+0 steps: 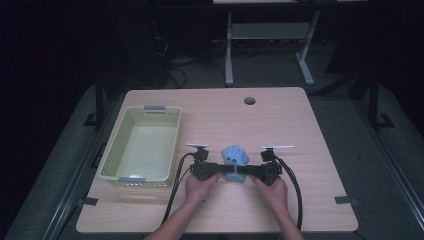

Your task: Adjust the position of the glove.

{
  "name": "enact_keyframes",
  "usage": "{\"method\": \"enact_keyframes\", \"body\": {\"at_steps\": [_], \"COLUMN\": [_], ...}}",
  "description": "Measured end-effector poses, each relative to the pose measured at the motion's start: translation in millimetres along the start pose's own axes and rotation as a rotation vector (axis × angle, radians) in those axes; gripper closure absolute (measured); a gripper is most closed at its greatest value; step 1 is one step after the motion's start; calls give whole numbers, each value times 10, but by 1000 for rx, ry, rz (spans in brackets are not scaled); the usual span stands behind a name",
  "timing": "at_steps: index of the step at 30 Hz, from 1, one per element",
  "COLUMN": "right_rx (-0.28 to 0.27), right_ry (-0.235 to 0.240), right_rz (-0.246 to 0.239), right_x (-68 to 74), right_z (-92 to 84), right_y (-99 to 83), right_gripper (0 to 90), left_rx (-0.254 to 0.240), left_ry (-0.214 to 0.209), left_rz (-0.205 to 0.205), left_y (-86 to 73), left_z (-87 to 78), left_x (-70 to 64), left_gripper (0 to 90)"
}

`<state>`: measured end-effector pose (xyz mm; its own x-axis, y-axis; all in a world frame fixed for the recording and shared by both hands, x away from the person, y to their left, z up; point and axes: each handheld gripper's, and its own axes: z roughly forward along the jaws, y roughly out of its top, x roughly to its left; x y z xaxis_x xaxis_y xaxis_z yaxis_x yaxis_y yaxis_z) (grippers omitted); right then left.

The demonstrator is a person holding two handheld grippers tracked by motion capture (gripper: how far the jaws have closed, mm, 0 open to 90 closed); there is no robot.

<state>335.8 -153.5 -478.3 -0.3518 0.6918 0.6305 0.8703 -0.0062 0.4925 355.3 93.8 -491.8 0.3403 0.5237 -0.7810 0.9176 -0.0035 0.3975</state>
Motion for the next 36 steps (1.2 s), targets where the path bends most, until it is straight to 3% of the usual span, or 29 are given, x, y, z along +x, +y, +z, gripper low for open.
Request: {"method": "enact_keyframes", "body": {"at_steps": [13, 27, 36], "right_rx": [9, 11, -3], "right_ry": [52, 62, 71], "right_rz": [0, -17, -35], "right_x": [-14, 22, 81], "right_z": [15, -30, -102], "right_y": [17, 32, 99], "right_gripper": [736, 767, 770], "left_rx": [6, 14, 6], "left_ry": [-5, -21, -25], "left_rz": [10, 23, 65], "left_y": [3, 12, 76], "left_z": [19, -13, -77], "left_x": [3, -39, -130], "left_gripper": [706, 724, 726]}}
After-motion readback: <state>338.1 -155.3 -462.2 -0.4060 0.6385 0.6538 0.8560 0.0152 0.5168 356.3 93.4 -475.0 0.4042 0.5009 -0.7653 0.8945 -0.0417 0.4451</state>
